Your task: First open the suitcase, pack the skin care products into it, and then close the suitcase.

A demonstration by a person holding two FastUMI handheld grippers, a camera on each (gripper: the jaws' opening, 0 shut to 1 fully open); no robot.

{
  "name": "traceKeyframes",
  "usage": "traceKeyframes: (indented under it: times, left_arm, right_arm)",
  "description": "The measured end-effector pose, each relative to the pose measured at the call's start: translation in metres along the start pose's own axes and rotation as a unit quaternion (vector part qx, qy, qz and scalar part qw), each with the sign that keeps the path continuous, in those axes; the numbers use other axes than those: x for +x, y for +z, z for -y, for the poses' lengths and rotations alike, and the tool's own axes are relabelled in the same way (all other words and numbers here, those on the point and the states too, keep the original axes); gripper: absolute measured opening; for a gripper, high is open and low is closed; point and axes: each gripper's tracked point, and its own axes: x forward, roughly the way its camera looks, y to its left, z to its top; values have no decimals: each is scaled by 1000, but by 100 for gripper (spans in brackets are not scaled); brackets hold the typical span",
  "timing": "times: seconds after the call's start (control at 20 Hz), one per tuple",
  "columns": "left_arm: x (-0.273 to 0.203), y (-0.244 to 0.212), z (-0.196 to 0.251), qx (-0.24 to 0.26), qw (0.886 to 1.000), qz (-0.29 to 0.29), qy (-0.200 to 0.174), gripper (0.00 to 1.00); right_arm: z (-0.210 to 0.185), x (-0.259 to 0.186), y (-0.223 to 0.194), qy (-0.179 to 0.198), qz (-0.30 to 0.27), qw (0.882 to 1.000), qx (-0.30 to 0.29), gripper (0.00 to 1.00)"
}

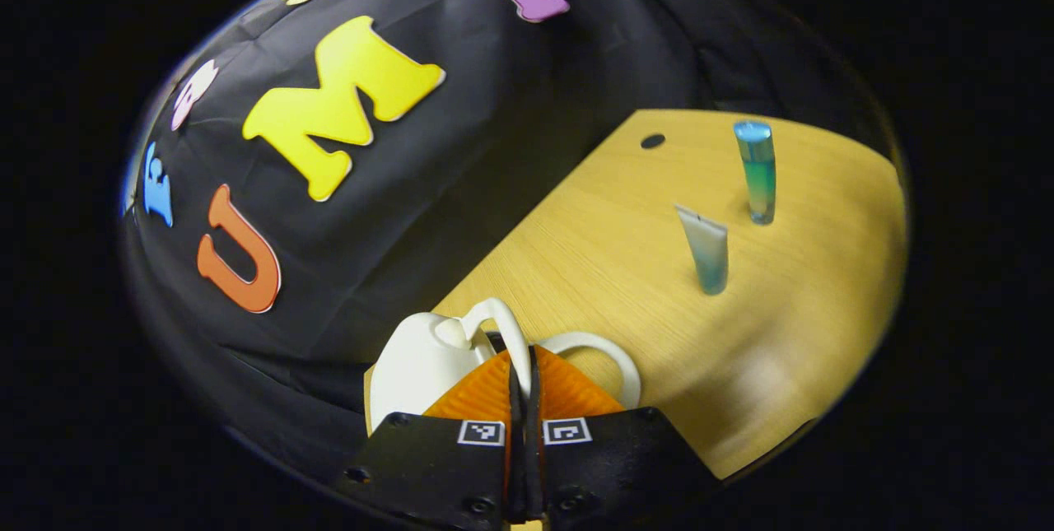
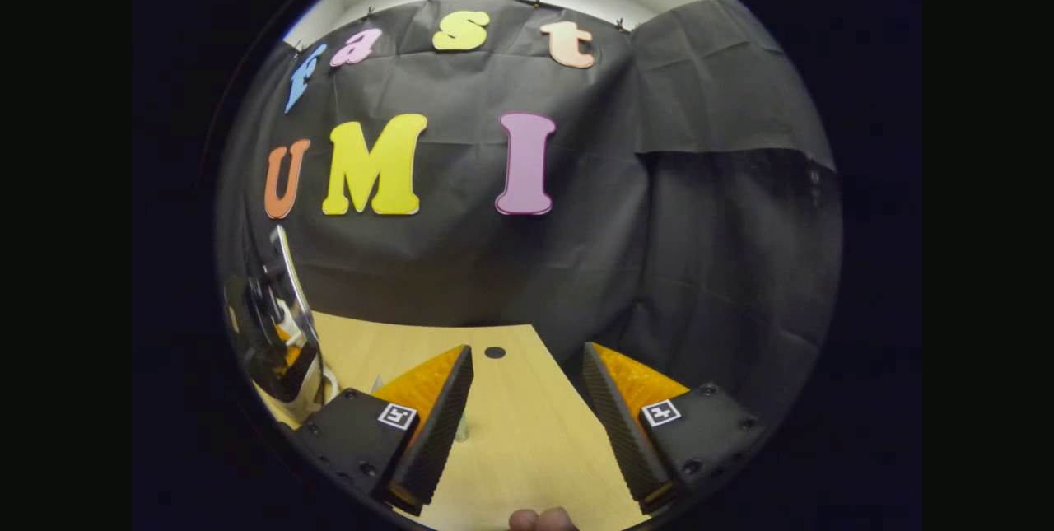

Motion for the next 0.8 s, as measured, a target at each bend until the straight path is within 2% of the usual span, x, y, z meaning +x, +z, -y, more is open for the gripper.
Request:
traceKeyframes:
  times: [0.15, 0.3, 0.45, 0.65, 0.8]
  left_arm:
    - [-17, 11, -58, -72, 996, 45, 11, 3]
    - [-33, 1, -117, -167, 983, 78, 14, 3]
    - [-45, -22, -194, -204, 972, 101, 57, 3]
    - [-54, -85, -264, -246, 957, 114, 99, 3]
    - [-45, -136, -301, -287, 944, 116, 112, 3]
  right_arm:
    - [-34, -10, 14, 13, 11, 1000, -1, 80]
    - [-70, -20, 27, 28, 20, 999, -3, 80]
    - [-104, -29, 41, 42, 30, 999, -2, 80]
    - [-145, -39, 42, 61, 21, 998, -6, 79]
    - [-172, -47, 38, 78, 11, 997, -21, 80]
